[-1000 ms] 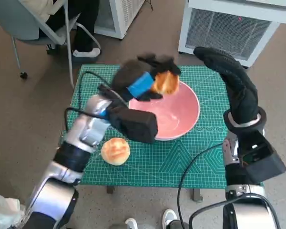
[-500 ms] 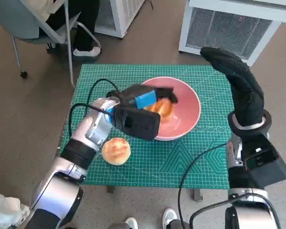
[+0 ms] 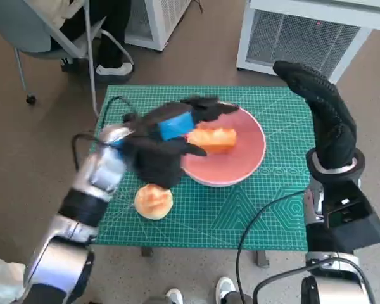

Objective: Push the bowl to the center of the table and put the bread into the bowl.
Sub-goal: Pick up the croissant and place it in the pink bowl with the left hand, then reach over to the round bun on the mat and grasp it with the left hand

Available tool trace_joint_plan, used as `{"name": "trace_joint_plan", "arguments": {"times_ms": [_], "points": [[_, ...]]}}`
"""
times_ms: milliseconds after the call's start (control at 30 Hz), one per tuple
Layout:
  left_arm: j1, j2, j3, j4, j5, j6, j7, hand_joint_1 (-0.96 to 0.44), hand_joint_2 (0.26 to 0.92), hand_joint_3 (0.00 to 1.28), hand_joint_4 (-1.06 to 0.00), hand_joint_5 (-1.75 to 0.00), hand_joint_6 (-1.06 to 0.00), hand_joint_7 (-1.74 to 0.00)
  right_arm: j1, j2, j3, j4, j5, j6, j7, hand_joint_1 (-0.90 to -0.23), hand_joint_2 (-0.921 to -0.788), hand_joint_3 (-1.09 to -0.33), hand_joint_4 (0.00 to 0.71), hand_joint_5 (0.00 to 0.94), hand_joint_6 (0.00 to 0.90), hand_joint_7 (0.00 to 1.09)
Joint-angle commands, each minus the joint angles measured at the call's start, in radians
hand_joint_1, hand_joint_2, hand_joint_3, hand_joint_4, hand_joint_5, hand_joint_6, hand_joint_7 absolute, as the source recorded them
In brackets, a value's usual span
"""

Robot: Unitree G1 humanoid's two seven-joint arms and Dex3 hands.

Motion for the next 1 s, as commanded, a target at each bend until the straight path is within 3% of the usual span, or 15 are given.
{"name": "trace_joint_plan", "arguments": {"times_ms": [33, 200, 400, 700, 1000], "points": [[0.134, 0.054, 0.102, -0.173, -0.103, -0.071, 0.031, -0.35, 0.920, 0.02, -0.26, -0.03, -0.35, -0.10, 0.030, -0.002, 0.000, -0.006, -0.007, 0.007, -0.010, -0.570, -0.921, -0.777, 0.288, 0.002, 0.144, 0.41], [0.266, 0.106, 0.172, -0.327, -0.169, -0.095, 0.022, -0.31, 0.913, 0.01, -0.47, -0.06, -0.51, -0.14, 0.041, -0.001, 0.004, -0.025, 0.004, 0.013, -0.009, -0.567, -0.921, -0.779, 0.288, 0.002, 0.138, 0.42], [0.385, 0.199, 0.215, -0.437, -0.190, -0.094, -0.022, -0.29, 0.904, 0.00, -0.56, -0.07, -0.57, -0.17, 0.049, 0.000, 0.007, -0.041, 0.019, 0.020, -0.002, -0.565, -0.921, -0.779, 0.287, 0.001, 0.132, 0.43], [0.510, 0.285, 0.230, -0.520, -0.216, -0.009, -0.094, -0.25, 0.895, 0.00, -0.55, -0.03, -0.56, -0.15, 0.045, 0.002, 0.010, -0.036, 0.033, 0.023, 0.005, -0.577, -0.921, -0.775, 0.288, 0.001, 0.123, 0.45], [0.541, 0.302, 0.194, -0.496, -0.167, 0.054, -0.125, -0.27, 0.911, 0.01, -0.45, 0.00, -0.49, -0.08, 0.040, 0.005, 0.016, -0.026, 0.037, 0.022, 0.012, -0.579, -0.921, -0.774, 0.289, 0.001, 0.118, 0.46]]}}
